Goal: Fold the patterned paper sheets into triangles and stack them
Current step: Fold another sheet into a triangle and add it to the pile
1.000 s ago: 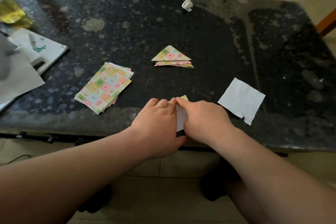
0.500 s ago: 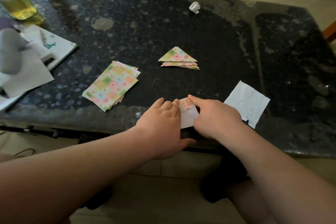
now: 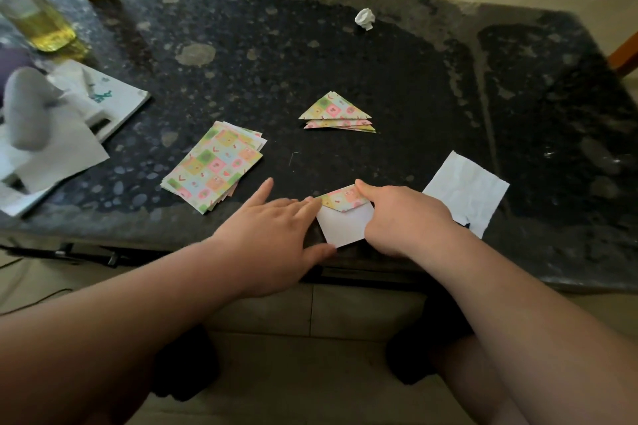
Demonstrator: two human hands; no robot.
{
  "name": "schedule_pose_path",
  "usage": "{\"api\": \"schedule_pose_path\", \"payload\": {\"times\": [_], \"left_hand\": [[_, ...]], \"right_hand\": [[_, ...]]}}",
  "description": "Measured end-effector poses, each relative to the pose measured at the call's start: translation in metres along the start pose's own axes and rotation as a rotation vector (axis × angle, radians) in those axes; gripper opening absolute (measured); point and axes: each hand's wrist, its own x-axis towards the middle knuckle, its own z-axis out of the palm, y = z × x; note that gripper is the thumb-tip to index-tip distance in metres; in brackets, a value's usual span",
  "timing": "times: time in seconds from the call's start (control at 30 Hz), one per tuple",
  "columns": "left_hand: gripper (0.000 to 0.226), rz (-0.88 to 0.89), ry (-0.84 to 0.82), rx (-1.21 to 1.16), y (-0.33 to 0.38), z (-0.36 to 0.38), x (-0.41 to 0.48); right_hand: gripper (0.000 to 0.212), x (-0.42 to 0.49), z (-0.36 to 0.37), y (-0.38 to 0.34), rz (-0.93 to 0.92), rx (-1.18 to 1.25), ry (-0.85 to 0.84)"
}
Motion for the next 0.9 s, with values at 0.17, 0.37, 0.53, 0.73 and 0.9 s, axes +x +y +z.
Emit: {"api": "schedule_pose_path", "payload": {"times": [0.17, 0.37, 0.53, 0.73, 0.9], "left_hand": [[0.075, 0.017, 0.100, -0.130, -0.024, -0.005, 0.018], [0.027, -0.004, 0.224, -0.285, -0.023, 0.003, 0.043], [0.013, -0.036, 0.327, -0.533, -0.016, -0.003, 0.053], [0.018, -0.065, 0.418, -0.899, -0.002, -0.018, 0.051], [0.020, -0.072, 0.436, -1.224, 0.001, -0.023, 0.049]], "right_hand": [[0.099, 0.001, 0.004, 0.003, -0.048, -0.020, -0.100], [0.105, 0.007, 0.001, 0.019, -0.087, 0.111, -0.110], [0.093, 0.011, -0.016, 0.043, -0.197, 0.292, -0.126], [0.061, 0.013, -0.027, 0.064, -0.246, 0.781, -0.008], [0.021, 0.008, -0.025, 0.061, -0.202, 1.140, -0.037]]}}
